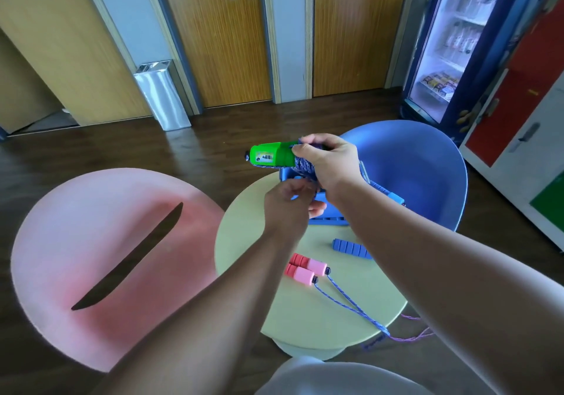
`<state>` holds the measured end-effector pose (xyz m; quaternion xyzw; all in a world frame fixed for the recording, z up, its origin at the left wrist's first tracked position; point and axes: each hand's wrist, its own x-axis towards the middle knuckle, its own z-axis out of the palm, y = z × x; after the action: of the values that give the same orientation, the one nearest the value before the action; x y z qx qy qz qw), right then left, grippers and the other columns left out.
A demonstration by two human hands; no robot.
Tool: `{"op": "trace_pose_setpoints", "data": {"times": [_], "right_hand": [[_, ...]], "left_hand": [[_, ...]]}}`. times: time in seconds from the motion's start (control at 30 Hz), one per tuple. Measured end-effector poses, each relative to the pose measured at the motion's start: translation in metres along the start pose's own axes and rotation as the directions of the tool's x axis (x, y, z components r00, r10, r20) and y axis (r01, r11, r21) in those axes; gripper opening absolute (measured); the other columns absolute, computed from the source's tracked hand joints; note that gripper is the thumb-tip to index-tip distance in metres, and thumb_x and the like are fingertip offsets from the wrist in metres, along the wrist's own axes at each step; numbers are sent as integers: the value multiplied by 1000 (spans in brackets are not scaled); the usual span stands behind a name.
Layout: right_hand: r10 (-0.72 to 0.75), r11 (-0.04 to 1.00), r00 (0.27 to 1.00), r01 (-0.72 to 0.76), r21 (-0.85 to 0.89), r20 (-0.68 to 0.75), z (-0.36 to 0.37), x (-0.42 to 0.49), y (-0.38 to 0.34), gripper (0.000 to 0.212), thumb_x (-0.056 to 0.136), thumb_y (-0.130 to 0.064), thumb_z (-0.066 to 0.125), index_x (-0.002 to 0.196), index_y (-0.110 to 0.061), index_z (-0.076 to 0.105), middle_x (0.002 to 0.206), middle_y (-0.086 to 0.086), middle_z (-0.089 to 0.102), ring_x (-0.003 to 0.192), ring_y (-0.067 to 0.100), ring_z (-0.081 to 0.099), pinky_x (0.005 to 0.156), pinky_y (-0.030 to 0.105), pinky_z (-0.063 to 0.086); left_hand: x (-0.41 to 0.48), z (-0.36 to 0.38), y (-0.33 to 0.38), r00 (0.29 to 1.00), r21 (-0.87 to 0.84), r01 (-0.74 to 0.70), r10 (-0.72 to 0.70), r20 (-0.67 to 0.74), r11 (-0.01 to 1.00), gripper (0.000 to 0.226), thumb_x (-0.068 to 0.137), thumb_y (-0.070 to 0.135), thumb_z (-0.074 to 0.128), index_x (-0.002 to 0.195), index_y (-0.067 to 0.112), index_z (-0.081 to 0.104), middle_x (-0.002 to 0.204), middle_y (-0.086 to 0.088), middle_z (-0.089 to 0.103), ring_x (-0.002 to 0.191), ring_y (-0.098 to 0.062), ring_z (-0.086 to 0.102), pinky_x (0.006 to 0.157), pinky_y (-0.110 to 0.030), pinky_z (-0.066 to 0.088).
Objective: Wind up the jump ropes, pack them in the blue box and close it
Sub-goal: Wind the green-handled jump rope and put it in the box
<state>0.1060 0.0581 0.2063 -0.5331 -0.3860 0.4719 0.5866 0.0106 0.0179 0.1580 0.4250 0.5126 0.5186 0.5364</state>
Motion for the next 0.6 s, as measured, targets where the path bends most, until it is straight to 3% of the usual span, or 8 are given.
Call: {"op": "trace_pose_setpoints", "data": {"times": [0.07, 0.13, 0.2, 0.23, 0.33, 0.43, 0.53, 0.6], "right_hand": [[-2, 999, 999, 3, -33, 34, -6, -1, -5, 14, 76, -15, 87, 85, -21, 77, 92, 4, 75, 69, 22, 73, 50, 39, 59], [-16, 999, 996, 19, -26, 91, -14, -3, -9, 18, 80, -10, 85, 95, -13, 76, 86, 2, 72, 55, 10, 67, 42, 22, 48], [-42, 997, 989, 50, -54, 142, -25, 0, -13, 22, 83, -8, 81, 104, -6, 74, 77, 0, 66, 41, 2, 51, 40, 16, 38], [-46, 996, 985, 59, -74, 168, -29, 2, -14, 21, 85, -10, 81, 105, -8, 74, 75, 0, 64, 39, 5, 44, 40, 20, 35], [-46, 994, 965, 71, -89, 259, -36, 11, -16, 13, 90, -18, 76, 103, -18, 75, 73, 5, 55, 44, 16, 32, 47, 27, 26], [-64, 986, 932, 115, -124, 356, -36, 11, -19, 10, 96, -17, 70, 105, -19, 74, 70, -6, 61, 47, 12, 43, 48, 25, 31], [-85, 967, 901, 177, -181, 425, -33, 9, -20, 17, 97, -19, 68, 114, -22, 66, 83, -5, 65, 61, 8, 57, 52, 24, 40], [-74, 962, 908, 173, -209, 412, -33, 9, -18, 30, 97, -22, 69, 122, -19, 53, 80, -2, 51, 54, 8, 45, 47, 20, 38]], "left_hand": [[6, -7, 1, 998, 38, 28, -30, 63, 999, 11, 98, 10, 67, 94, 8, 77, 92, -13, 75, 74, -24, 72, 72, -33, 62], [15, -28, 2, 991, 191, 6, -30, 128, 982, 20, 96, 13, 72, 80, 22, 81, 87, 1, 78, 88, -20, 71, 81, -40, 62], [30, -51, 4, 996, 335, 24, -51, 73, 942, 29, 94, 14, 72, 73, 31, 81, 88, 6, 78, 89, -20, 69, 85, -42, 62], [36, -60, 8, 997, 332, 73, -76, -4, 940, 28, 96, 13, 67, 76, 27, 80, 91, 2, 76, 85, -22, 68, 81, -41, 62], [48, -67, 28, 969, -20, 178, -179, -168, 984, 18, 103, 18, 47, 101, 16, 64, 94, -8, 66, 66, -26, 65, 57, -38, 61], [55, -62, 53, 979, -196, 158, -179, -99, 968, 40, 105, 54, 41, 112, 21, 62, 95, -9, 74, 69, -29, 74, 57, -38, 60], [50, -53, 70, 993, 8, 66, -65, -97, 998, 42, 98, 64, 52, 114, 27, 65, 99, -10, 76, 73, -27, 77, 56, -36, 58], [47, -51, 71, 989, 154, -8, 31, -146, 988, 26, 95, 54, 64, 106, 31, 65, 101, -9, 73, 70, -24, 77, 54, -33, 58]]}}
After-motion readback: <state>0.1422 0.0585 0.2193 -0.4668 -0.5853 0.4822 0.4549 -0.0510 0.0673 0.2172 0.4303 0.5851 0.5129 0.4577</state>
